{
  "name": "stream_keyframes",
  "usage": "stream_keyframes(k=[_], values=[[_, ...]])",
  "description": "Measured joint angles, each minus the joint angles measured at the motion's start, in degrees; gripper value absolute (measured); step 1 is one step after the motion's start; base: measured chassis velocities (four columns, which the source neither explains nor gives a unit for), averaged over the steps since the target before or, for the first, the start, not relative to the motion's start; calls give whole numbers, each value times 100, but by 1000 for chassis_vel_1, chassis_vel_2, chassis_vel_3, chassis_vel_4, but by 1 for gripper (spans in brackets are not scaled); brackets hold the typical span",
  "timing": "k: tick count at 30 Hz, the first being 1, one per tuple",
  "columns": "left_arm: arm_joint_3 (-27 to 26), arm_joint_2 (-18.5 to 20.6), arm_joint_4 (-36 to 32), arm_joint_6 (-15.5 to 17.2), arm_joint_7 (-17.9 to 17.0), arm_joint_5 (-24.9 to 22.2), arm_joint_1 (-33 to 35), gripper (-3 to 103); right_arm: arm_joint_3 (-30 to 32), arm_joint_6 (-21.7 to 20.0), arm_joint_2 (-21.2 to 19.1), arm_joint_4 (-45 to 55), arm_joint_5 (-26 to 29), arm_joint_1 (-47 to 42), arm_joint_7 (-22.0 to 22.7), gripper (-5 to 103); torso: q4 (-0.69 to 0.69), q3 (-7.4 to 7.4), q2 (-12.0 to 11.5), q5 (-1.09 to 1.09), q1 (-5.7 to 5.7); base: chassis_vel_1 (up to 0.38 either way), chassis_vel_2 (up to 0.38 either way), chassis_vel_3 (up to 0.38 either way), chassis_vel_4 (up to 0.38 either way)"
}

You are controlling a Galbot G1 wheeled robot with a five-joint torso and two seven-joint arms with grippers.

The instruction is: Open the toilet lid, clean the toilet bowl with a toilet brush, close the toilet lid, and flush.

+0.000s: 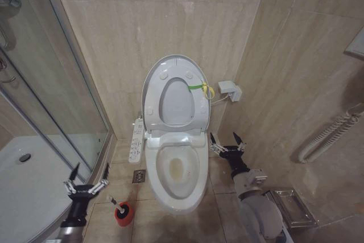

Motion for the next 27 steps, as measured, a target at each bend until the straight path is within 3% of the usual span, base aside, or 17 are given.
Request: stream_keyframes(k=[7, 12, 27], values=[[-211, -250, -631, 560, -8, -505, 313, 100, 0, 0, 0, 0, 0, 0, 0, 100, 1, 0, 0, 0, 0, 0, 0, 0, 0], [-172, -371, -701, 746, 76, -658, 309, 100, 0, 0, 0, 0, 0, 0, 0, 100, 0, 0, 0, 0, 0, 0, 0, 0, 0], [540, -534, -516, 434, 401, -532, 9, 100, 0, 0, 0, 0, 0, 0, 0, 100, 0, 0, 0, 0, 0, 0, 0, 0, 0]])
